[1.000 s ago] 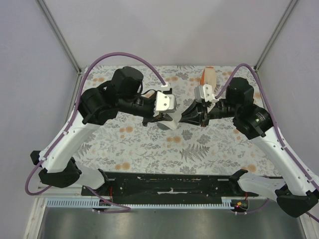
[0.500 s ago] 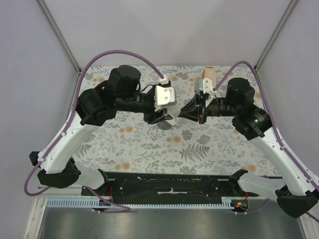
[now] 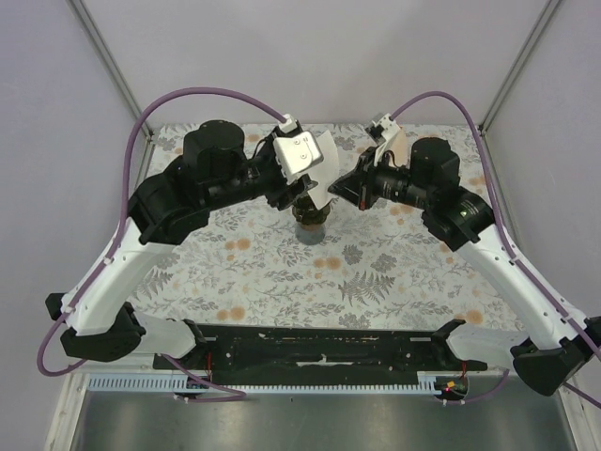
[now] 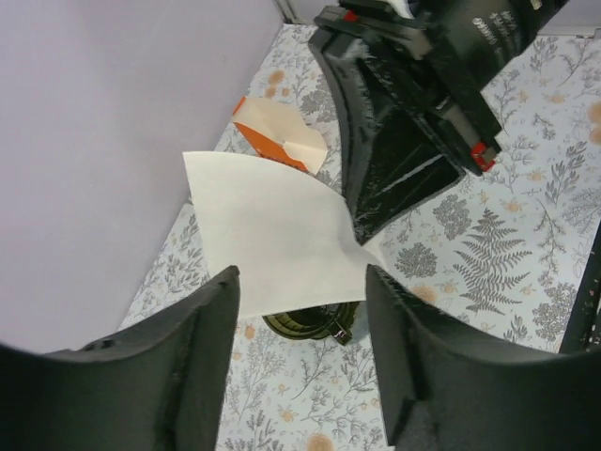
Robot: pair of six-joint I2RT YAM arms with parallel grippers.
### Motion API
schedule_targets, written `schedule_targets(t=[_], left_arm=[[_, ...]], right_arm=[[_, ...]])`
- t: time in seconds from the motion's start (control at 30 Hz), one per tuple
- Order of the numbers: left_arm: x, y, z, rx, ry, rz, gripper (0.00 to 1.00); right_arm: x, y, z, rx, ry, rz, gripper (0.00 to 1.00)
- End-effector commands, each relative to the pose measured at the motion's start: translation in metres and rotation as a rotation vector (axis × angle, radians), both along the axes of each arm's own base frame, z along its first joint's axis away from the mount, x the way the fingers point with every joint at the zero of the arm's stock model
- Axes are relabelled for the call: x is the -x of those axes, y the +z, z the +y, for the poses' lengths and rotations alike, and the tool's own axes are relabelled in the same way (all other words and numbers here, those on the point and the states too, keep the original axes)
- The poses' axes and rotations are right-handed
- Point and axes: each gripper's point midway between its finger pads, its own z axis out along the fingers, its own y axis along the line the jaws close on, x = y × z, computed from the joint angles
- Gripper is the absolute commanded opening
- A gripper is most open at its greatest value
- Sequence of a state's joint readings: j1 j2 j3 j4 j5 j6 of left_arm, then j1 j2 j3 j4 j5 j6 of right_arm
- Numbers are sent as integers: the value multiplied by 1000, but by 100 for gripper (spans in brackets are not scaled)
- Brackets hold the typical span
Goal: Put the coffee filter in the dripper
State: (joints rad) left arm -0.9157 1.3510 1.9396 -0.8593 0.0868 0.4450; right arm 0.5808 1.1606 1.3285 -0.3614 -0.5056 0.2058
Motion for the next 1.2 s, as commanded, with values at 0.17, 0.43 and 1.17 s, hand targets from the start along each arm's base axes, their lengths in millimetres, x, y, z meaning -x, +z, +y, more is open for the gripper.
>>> schedule_targets(t=[0.17,0.43,1.17], left_arm=[[-13,-28,-5,-12,83,70,60],[-30,-35,-7,-55,163,53,58],[-45,-55,-1,-124,263,76,10]], right_arm=[[-32,32,5,-170,-300,132,0],[-26,32,16,-159,-287,127,0],[-28,35,27,-155,-256,116,0]])
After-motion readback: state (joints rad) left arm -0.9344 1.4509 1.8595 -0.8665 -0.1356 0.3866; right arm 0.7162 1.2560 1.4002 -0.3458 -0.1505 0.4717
